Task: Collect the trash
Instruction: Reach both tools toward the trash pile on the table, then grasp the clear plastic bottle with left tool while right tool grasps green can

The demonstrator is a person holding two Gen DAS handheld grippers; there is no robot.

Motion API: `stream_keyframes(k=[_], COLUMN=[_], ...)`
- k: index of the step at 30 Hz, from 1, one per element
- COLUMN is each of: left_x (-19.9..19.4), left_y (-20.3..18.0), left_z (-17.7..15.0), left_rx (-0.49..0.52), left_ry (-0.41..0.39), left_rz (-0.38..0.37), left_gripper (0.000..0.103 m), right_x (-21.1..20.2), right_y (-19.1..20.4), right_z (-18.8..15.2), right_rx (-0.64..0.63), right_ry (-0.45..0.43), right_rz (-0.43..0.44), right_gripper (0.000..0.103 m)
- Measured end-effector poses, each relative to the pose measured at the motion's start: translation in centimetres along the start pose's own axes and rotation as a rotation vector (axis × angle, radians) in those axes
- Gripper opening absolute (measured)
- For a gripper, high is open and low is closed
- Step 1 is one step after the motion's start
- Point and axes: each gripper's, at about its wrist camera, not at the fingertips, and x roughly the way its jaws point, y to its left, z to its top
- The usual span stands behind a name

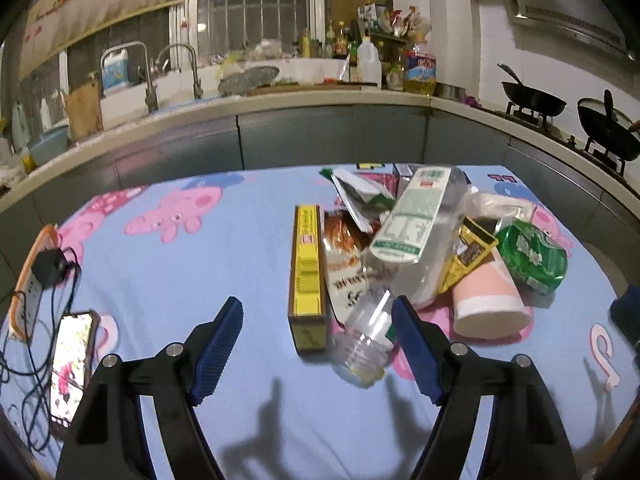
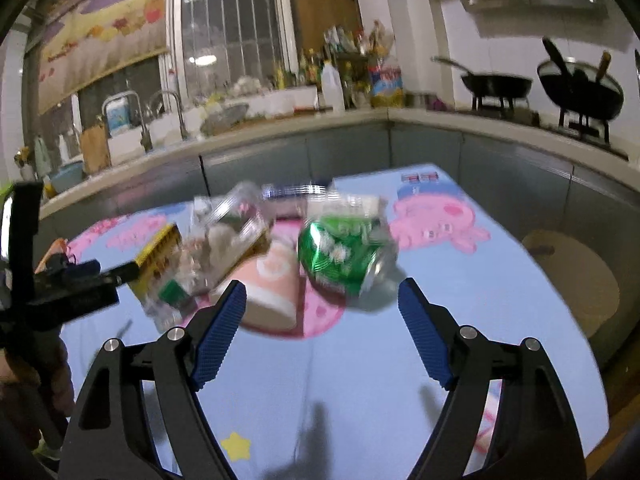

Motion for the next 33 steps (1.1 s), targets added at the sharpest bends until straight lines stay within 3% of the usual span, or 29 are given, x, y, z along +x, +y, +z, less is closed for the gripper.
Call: stream_keyframes(k=[3,6,7,10,13,18,20,24,27,30,33], left_x=[-0.5,-1.6,-1.9,-2.2,-1.8,-0.4,0.7,4.3,7.3,9.0,9.8], left_y=[0.0,0.2,0.3,0.6,0.8,-0.1,-0.7,-2.9,-4.2,-4.8,-5.5], left_z=[0.5,0.9,1.0,1.2,1.4,2.6,3.4,5.0,5.3,5.0,4.5], left_rx=[0.010,0.020,0.022,0.031,0.025,0.020,0.031,0.112,0.161,0.165,0.189], left_ry=[-0.036,-0.124,-0.150,-0.174,-0.142,-0.085,-0.059,0.012,0.108,0.175,0.209], left_rz=[0.015,0.018,0.024,0.044,-0.013,-0.135,-0.180,-0.229,-0.270,-0.328,-0.345], left_gripper=[0.076,0.081,0.086,0.087,0.081,0.079,0.079,0.076,0.077,0.076,0.073], right_x=[-0.3,-0.8,-0.8,-0.4,0.4,1.7,2.4,3.2,4.1,5.3,7.3], right_y=[-0.2,-0.4,-0.4,-0.3,-0.4,-0.5,-0.5,-1.2,-2.5,-4.3,-6.5], right_z=[1.3,2.0,2.0,1.5,0.9,0.2,-0.2,-0.8,-0.7,-0.2,0.8], right_rx=[0.004,0.020,0.022,0.022,0.035,0.044,0.052,0.086,0.108,0.149,0.222], right_ry=[-0.035,-0.076,-0.076,-0.043,-0.001,0.079,0.113,0.150,0.162,0.169,0.184], right_rz=[0.005,0.035,0.031,0.025,0.032,0.089,0.110,0.117,0.094,0.076,0.096], right_gripper=[0.077,0.078,0.078,0.078,0.071,0.043,0.038,0.038,0.040,0.055,0.061])
